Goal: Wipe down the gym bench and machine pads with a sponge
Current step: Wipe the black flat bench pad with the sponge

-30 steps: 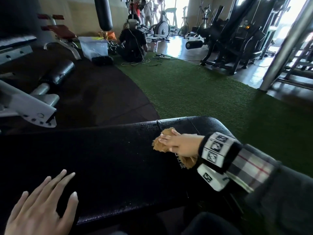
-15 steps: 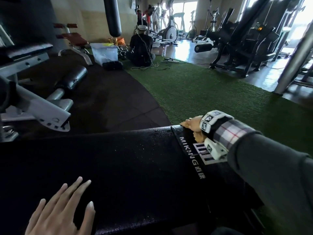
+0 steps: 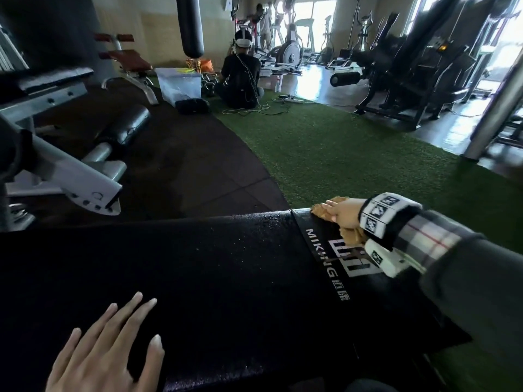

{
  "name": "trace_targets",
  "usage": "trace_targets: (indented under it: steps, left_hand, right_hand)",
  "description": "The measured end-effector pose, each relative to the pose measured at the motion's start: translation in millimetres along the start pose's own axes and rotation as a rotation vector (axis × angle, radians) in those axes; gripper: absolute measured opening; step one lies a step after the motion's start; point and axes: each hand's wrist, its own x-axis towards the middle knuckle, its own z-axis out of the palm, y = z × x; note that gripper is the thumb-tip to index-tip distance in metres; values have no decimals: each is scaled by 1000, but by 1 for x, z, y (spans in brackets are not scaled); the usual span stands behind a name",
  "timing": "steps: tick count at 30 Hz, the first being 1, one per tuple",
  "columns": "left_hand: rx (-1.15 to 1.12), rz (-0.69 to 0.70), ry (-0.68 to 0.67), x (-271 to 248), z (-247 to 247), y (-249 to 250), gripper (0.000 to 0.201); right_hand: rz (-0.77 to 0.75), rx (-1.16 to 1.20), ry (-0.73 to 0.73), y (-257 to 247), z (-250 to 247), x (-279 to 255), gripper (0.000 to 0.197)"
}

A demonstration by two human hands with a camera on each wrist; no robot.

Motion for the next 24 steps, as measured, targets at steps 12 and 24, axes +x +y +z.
trace_targets:
  steps: [12, 24]
  left_hand:
    - [-24, -5, 1, -2, -3, 2, 56]
    - [53, -138, -260, 10, -27, -11, 72]
  right_hand:
    - [-235, 65, 90, -17, 23, -16, 53]
    - [-140, 11, 104, -32, -10, 23, 46]
